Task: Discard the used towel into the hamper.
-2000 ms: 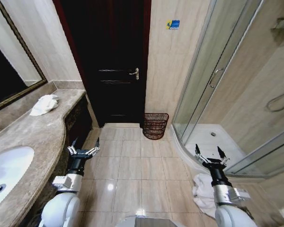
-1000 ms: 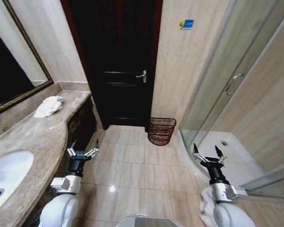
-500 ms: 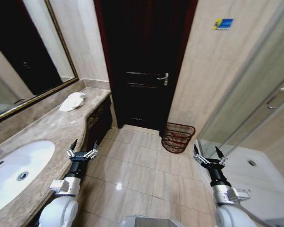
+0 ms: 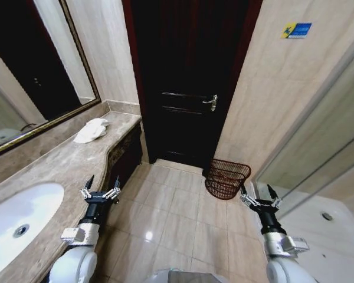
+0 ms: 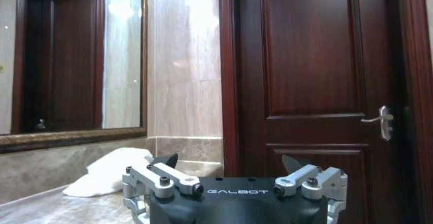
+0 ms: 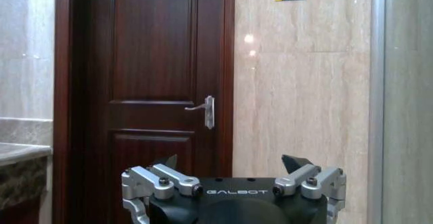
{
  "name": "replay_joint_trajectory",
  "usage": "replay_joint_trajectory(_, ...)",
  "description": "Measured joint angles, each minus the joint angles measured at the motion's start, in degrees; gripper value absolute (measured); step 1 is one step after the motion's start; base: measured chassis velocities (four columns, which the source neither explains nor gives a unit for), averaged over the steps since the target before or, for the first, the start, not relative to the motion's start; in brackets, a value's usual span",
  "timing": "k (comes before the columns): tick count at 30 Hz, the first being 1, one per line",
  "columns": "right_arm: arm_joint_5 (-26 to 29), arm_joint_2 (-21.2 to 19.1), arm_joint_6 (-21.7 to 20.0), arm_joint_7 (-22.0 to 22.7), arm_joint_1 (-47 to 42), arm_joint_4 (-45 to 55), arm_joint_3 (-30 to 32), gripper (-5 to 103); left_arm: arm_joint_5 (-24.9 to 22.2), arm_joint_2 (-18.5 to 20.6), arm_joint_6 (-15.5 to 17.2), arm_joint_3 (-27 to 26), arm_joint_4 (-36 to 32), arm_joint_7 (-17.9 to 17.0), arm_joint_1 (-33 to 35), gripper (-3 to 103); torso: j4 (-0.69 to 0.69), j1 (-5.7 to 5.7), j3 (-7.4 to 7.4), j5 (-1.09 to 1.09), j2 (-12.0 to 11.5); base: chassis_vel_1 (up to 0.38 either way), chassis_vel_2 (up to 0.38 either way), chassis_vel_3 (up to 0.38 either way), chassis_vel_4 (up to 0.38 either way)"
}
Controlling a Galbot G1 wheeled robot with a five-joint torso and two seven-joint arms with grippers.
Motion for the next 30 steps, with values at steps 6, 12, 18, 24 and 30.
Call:
replay_joint_trajectory(6,0.01,-0.05,0.00,0.18,0.50,-0.49,-0.11,100,-0.03,-0.03,1.05,0.11,0.23,0.68,-0.16,100,0.00,0.03,0.02,0.03,-0.01,-0.134,0.132,0.140,-0.123)
replay_joint_trajectory(12,-0.06,-0.37,-0.55,0.24,1.50,-0.93,0.04,100,0.43,-0.41,1.74,0.41,0.66,1.00,-1.01,100,0.00,-0.03,0.00,0.03,0.00,0.000,0.032,0.020,0.000)
replay_joint_trajectory(18,-0.09,-0.60,-1.04,0.22,1.93,-1.01,0.20,100,0.80,-0.61,1.89,0.50,1.01,1.02,-1.38,100,0.01,-0.04,0.00,0.03,0.00,0.078,0.006,0.022,0.093)
replay_joint_trajectory(24,-0.12,-0.61,-1.07,0.20,1.73,-0.91,0.21,100,0.85,-0.73,1.36,0.45,1.42,1.03,-1.12,100,0.01,-0.02,0.00,0.04,0.00,0.072,0.067,0.075,0.070)
replay_joint_trajectory(30,-0.35,-0.34,-0.58,0.17,0.98,-0.81,0.07,100,0.87,-0.71,0.24,0.41,1.88,0.89,-0.84,100,0.03,-0.01,0.00,0.03,0.00,0.083,0.107,0.103,0.081)
